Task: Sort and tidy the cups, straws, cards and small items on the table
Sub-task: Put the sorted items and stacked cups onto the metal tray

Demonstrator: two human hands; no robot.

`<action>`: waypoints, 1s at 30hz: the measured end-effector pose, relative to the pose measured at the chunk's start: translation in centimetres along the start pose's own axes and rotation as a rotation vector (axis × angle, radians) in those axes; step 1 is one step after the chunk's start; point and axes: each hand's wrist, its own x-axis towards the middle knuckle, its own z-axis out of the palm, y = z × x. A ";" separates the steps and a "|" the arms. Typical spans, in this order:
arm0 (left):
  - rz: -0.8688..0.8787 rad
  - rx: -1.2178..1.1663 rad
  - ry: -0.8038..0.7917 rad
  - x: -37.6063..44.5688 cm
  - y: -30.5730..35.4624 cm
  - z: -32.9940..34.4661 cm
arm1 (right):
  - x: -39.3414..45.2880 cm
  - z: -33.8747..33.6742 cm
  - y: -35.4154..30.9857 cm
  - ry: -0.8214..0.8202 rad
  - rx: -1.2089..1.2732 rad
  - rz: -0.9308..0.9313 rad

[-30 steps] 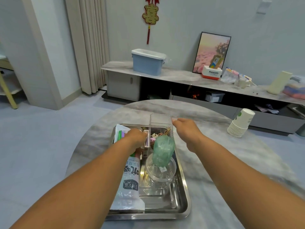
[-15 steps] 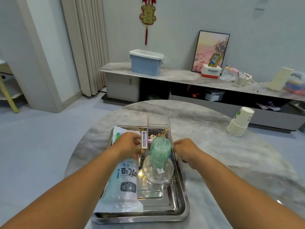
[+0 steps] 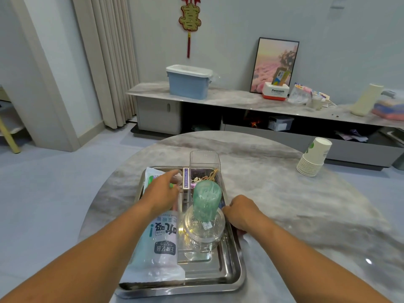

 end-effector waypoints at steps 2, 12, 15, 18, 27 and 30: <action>0.034 0.105 0.165 -0.3 -0.2 -0.4 | 0.1 0.2 0.0 0.022 -0.086 -0.006; -0.217 0.102 -0.008 -0.9 0.2 2.2 | 0.5 -3.0 2.9 0.062 -0.115 0.069; -0.177 -0.080 -0.034 -0.5 1.3 3.9 | 0.9 -4.5 4.5 0.097 -0.120 0.093; -0.126 -0.249 -0.059 0.2 2.4 5.2 | 1.8 -5.6 5.8 0.135 -0.134 0.106; -0.103 -0.265 -0.090 5.0 4.3 9.0 | 5.2 -8.1 8.6 0.203 -0.101 0.116; -0.087 -0.231 -0.063 6.4 5.1 10.1 | 6.4 -8.7 9.2 0.228 -0.113 0.129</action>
